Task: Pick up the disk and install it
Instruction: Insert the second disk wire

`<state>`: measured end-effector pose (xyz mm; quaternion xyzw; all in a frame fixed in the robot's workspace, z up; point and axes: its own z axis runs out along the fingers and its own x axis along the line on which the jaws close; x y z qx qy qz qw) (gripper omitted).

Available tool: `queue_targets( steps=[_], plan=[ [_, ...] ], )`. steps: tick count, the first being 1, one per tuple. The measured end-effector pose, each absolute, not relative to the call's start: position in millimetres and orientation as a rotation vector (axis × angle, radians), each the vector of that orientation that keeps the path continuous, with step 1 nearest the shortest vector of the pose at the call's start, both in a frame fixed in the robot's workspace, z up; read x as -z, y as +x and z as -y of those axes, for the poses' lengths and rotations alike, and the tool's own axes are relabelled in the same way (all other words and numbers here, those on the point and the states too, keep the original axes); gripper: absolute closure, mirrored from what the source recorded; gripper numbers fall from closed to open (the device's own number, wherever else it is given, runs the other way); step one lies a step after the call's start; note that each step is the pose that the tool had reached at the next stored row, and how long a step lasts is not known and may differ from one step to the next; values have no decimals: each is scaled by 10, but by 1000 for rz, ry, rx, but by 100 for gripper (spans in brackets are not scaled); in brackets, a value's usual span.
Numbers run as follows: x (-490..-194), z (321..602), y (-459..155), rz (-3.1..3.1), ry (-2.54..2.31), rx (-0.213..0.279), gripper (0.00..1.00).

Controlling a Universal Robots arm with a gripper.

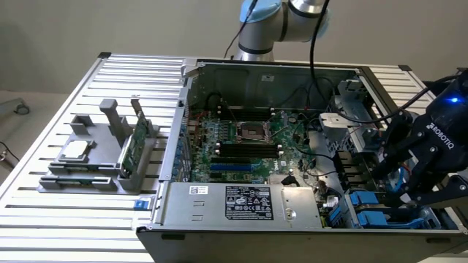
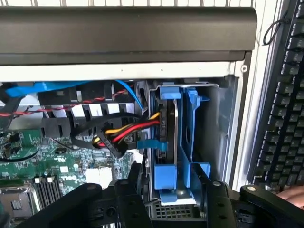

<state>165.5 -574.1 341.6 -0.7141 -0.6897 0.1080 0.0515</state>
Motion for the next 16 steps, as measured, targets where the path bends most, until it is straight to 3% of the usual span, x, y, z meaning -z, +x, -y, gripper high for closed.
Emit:
queue_targets(
  steps=[4, 6, 9, 12, 16],
  plan=[
    [-3478, 5742, 1564, 2098, -2172, -330, 49],
    [-3536, 5742, 1534, 2098, -2172, -330, 61],
    [-3593, 5742, 1516, 2098, -2172, -330, 67],
    [-3593, 5742, 1516, 2098, -2171, -330, 85],
    [-3594, 5742, 1516, 2098, -2171, -330, 89]
  ],
)
